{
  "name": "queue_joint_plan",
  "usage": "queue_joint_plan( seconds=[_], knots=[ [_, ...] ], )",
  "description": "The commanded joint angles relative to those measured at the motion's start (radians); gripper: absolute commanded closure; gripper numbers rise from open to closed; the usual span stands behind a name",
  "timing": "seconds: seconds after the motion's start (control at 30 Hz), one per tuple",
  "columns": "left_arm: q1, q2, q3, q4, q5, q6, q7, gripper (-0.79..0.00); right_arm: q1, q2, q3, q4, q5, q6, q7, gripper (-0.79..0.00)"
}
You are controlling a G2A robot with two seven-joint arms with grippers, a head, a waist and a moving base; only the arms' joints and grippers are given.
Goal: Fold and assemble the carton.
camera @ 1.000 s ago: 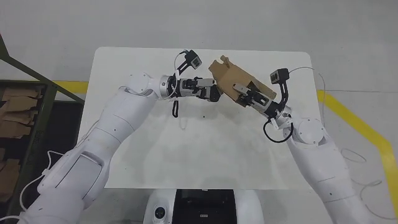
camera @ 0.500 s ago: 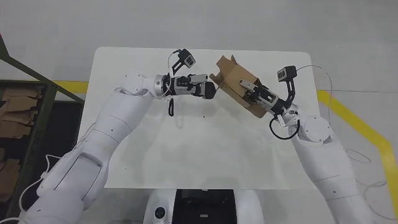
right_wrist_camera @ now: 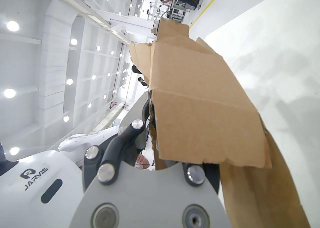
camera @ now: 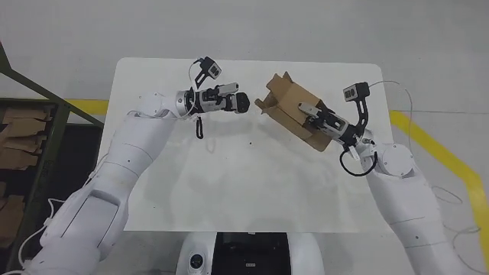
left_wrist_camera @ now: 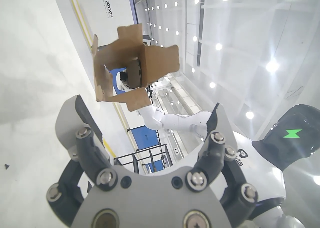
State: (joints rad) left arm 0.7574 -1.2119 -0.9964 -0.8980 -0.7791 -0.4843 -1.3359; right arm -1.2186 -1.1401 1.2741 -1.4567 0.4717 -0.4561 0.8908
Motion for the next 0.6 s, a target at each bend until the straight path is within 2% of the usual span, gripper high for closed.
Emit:
queue_joint_plan(
  seconds=[0.0, 0.3, 0.57],
  knots=[
    [0.001, -0.003, 0.006, -0.004, 0.002, 0.003, -0.003, -0.785, -0.006, 0.001, 0.002, -0.011, 0.011, -0.008, 0.025, 0.0],
    [-0.004, -0.02, 0.036, -0.04, -0.03, 0.056, -0.056, -0.785, -0.012, 0.006, -0.002, -0.019, 0.03, -0.021, 0.111, 0.0],
    [0.001, -0.022, 0.02, -0.05, -0.06, 0.093, -0.093, -0.785, -0.003, 0.007, -0.009, -0.004, 0.041, -0.027, 0.147, 0.0]
  ],
)
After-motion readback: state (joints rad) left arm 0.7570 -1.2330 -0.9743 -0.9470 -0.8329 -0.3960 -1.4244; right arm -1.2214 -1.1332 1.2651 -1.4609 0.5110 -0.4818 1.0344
